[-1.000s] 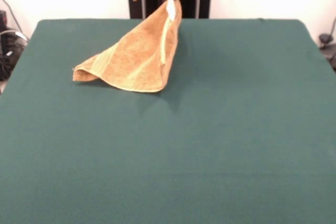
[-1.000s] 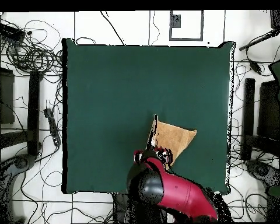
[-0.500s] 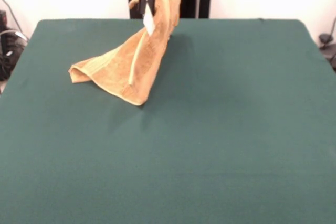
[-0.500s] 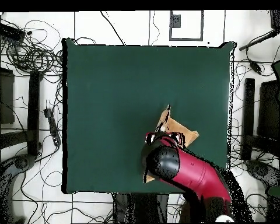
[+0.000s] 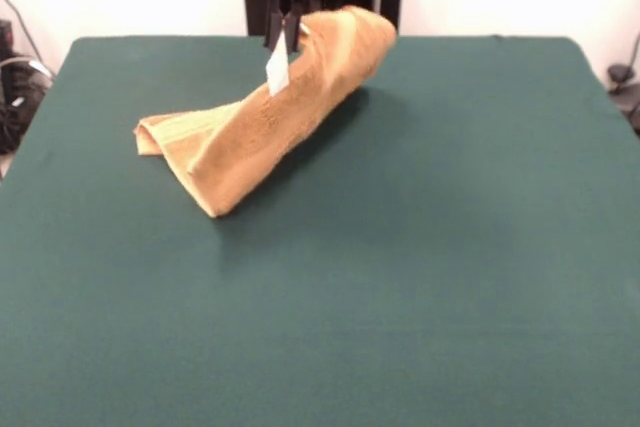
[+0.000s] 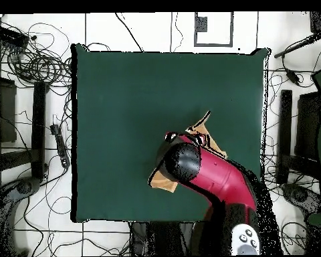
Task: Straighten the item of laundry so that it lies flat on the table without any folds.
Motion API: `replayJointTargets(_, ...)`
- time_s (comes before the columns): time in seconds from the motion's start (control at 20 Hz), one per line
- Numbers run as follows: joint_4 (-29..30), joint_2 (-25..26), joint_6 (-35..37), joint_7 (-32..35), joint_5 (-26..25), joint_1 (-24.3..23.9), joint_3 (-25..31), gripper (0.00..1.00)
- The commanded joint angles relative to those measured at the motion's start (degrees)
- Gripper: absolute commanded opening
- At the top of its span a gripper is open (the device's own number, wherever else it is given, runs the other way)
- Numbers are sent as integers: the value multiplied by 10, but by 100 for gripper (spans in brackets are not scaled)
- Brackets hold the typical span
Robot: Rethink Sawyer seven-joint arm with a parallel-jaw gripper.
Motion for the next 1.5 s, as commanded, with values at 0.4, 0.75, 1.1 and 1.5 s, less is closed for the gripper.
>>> replayJointTargets(0.4,-109,66,64,233,56,80,-34,0)
replayJointTargets(0.75,-99,56,73,237,53,79,-35,0)
replayJointTargets(1.1,-96,60,53,241,59,74,-26,0)
replayJointTargets(1.5,-90,63,35,234,59,67,-18,0)
